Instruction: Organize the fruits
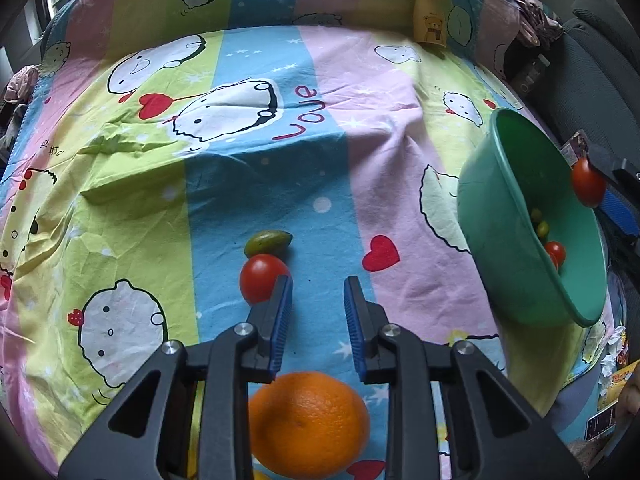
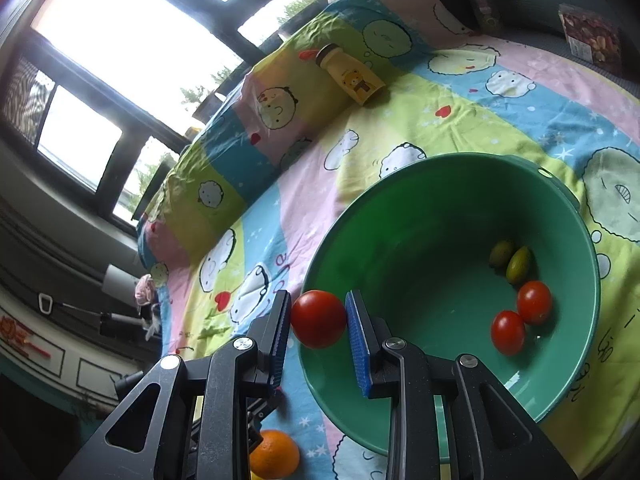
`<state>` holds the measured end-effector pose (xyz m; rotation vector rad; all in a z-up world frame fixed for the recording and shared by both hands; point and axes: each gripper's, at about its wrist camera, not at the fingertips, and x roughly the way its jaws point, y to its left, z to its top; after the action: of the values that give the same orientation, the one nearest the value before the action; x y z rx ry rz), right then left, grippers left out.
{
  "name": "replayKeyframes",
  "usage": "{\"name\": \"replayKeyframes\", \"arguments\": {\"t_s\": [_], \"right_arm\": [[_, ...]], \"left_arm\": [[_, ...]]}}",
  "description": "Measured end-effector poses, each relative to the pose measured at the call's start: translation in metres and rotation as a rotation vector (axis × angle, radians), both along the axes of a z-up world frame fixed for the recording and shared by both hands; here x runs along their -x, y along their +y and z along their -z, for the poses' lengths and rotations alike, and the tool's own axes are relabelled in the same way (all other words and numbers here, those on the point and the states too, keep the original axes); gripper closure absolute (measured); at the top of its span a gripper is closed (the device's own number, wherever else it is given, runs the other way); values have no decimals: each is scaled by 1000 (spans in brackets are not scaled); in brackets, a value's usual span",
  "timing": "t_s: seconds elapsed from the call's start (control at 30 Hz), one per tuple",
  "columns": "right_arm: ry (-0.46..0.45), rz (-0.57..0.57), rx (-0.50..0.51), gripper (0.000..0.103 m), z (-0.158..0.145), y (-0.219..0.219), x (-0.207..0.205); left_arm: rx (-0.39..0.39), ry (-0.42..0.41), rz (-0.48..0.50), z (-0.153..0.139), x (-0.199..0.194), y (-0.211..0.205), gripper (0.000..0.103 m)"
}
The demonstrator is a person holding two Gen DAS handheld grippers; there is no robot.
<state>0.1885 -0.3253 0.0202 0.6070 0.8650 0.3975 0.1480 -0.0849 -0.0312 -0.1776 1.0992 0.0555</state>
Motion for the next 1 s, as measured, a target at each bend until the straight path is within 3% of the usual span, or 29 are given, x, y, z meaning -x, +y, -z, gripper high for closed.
{"name": "replayKeyframes", "arguments": {"t_s": [0.33, 0.5, 0.63, 1.0], "right_arm": [[-1, -19, 2, 73, 0, 5, 0], [0, -24, 8, 73, -1, 8, 0], [-1, -29, 12, 73, -1, 10, 0], [3, -30, 19, 73, 0, 12, -1]], "left_arm": [[40, -54, -164, -14, 9, 52, 71], [-50, -29, -250, -11, 15, 70, 71], [-60, -42, -301, -11, 17, 85, 71], [55, -61, -249, -3, 1, 82, 71]]}}
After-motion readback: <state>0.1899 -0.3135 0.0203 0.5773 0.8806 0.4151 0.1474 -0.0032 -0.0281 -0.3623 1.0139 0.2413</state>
